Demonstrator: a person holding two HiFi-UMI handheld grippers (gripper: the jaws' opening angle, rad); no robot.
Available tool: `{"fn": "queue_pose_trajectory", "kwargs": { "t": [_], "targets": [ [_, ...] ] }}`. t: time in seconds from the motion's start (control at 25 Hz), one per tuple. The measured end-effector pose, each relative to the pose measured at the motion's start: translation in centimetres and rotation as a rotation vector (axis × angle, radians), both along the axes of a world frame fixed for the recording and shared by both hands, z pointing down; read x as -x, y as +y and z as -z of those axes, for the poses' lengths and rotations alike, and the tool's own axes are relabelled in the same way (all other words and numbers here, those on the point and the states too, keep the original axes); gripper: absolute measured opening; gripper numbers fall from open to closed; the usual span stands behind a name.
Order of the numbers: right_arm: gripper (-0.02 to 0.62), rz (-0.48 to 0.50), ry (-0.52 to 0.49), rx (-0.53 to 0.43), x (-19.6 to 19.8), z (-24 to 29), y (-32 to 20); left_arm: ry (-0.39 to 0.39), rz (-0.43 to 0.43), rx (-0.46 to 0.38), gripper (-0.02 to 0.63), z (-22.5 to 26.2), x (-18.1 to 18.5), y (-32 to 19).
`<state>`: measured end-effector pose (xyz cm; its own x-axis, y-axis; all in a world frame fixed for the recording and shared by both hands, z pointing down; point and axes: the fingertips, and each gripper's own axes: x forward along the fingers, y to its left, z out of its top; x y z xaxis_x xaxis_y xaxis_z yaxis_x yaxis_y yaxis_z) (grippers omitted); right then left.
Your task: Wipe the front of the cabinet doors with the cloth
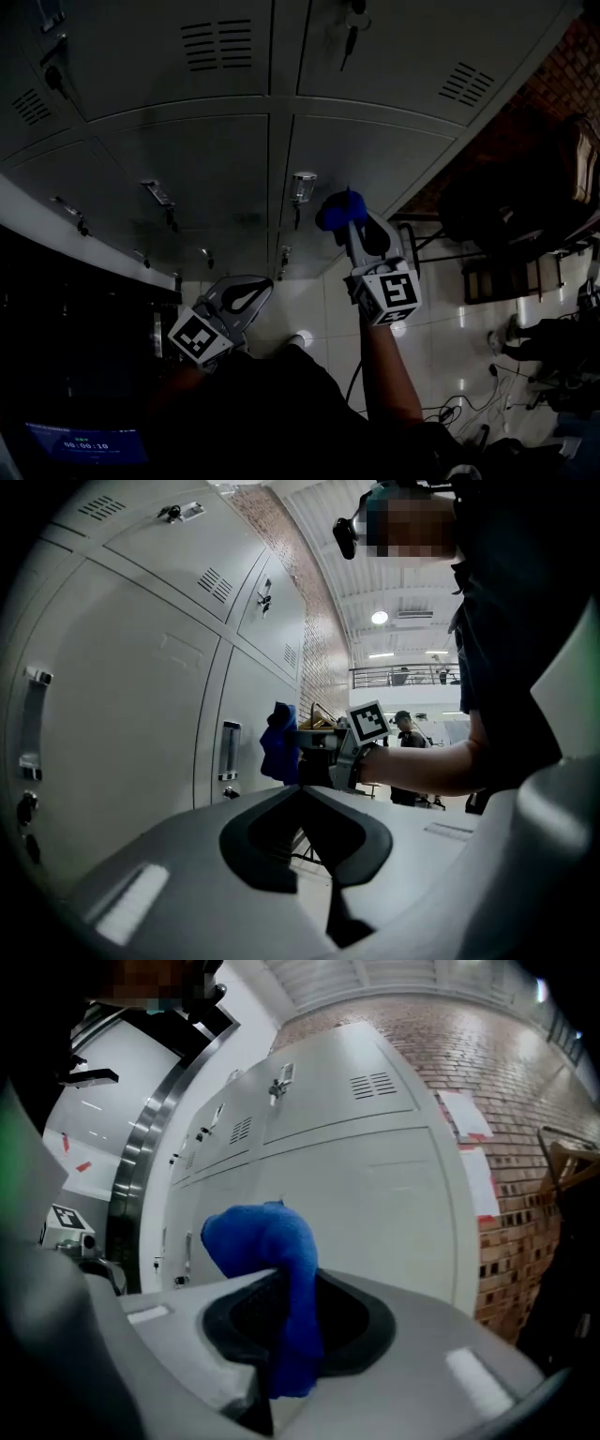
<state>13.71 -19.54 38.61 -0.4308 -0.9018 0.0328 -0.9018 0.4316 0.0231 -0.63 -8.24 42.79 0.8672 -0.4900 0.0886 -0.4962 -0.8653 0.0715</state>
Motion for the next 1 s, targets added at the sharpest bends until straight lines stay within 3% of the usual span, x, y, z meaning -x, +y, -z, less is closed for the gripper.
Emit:
{"fn": "queue_pose_trajectory", "kwargs": {
  "t": [0.2, 0.44, 0.64, 1.0],
  "targets": [
    [0.07, 0.091, 0.033, 0.009, 6.7, -0.6, -0.8, -0.001, 0.036, 0.009, 0.0, 0.1, 2.7, 0.2],
    [0.07, 0.125, 0.027, 0.01, 9.8, -0.9, -2.9, -0.01, 0.063, 0.017, 0.0, -0.2, 4.5, 0.6],
    [0.07, 0.066, 0.034, 0.041, 7.8, -1.2, -4.2, -0.015, 0.076, 0.009, 0.0, -0.8, 5.3, 0.3],
    [0.069, -0.079, 0.024, 0.084, -0.8, -2.7, -4.5, -0.015, 0.049, -0.004, 0.0, -0.1, 2.9, -0.6]
  ]
}}
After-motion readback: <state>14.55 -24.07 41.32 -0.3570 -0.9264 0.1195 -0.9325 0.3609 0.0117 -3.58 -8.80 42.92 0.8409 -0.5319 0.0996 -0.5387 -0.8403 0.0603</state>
